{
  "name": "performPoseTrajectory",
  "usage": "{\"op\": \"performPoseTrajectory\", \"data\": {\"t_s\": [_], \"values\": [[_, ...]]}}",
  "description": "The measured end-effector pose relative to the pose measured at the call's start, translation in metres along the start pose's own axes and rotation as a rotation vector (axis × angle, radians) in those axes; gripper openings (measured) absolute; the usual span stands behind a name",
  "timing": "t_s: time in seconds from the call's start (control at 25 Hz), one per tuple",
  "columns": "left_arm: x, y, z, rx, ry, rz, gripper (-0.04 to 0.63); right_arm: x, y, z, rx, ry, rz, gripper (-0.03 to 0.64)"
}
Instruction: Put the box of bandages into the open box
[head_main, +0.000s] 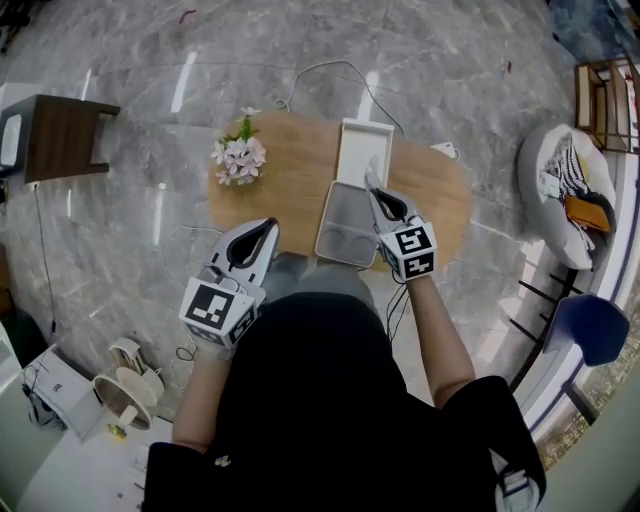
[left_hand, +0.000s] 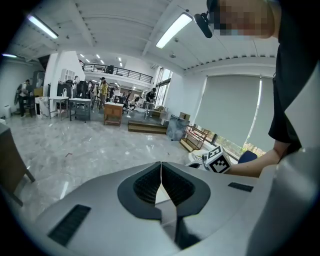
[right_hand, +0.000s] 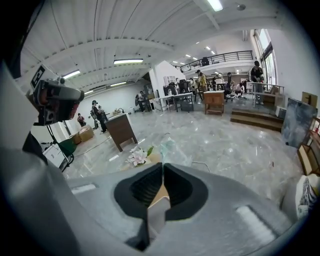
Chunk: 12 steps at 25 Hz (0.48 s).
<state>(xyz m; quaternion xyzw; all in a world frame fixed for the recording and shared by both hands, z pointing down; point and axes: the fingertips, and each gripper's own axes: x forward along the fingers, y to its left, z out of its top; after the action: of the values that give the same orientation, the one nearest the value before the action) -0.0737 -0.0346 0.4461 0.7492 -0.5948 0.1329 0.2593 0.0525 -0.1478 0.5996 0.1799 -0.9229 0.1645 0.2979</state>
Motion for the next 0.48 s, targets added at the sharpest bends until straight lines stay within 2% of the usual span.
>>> {"op": "performPoseTrajectory", "data": {"t_s": [0.48], "values": [[-0.006,0.001,-0.030,-0.057,0.072,0.117,0.012,0.057,-0.027,-0.066,-0.029,0.158,0.066,0.008]]}}
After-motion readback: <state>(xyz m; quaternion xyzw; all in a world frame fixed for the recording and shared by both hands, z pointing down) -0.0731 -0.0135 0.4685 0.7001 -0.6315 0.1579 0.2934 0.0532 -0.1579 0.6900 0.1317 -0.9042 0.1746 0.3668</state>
